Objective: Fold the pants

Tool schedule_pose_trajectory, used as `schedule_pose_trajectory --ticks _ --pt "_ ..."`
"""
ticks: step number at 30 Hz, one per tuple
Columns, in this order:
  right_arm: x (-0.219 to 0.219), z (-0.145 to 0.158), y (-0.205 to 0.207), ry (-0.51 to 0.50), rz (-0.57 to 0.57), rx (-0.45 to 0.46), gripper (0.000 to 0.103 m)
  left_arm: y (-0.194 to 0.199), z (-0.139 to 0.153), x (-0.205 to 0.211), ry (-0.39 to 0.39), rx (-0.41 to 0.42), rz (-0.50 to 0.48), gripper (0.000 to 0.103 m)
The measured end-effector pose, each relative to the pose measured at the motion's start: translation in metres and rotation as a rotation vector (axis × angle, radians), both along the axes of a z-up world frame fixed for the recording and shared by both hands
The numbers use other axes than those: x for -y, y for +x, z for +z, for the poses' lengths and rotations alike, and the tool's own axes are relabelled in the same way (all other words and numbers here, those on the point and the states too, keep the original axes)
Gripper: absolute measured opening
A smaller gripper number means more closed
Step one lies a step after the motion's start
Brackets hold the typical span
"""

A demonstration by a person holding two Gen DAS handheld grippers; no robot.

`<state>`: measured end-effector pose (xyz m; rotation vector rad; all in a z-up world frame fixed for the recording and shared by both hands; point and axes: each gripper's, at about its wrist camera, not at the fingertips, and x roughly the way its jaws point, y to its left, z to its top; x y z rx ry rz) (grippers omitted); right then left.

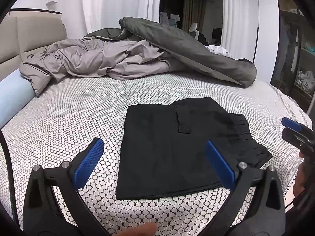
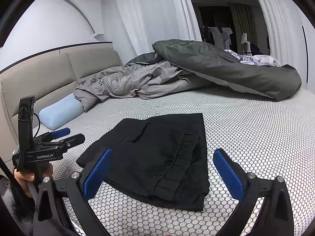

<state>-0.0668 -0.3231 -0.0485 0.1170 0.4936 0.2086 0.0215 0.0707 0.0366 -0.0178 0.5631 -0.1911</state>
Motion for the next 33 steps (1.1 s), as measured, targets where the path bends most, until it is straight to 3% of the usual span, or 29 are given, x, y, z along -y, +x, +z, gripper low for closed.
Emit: schedule_pose_trajectory --ticks 33 --pt "-0.0086 -0.0040 0.0016 -0.034 0.014 -0.002 0.103 -0.0030 -0.0009 0.0033 0.004 0.007 0.028 0.102"
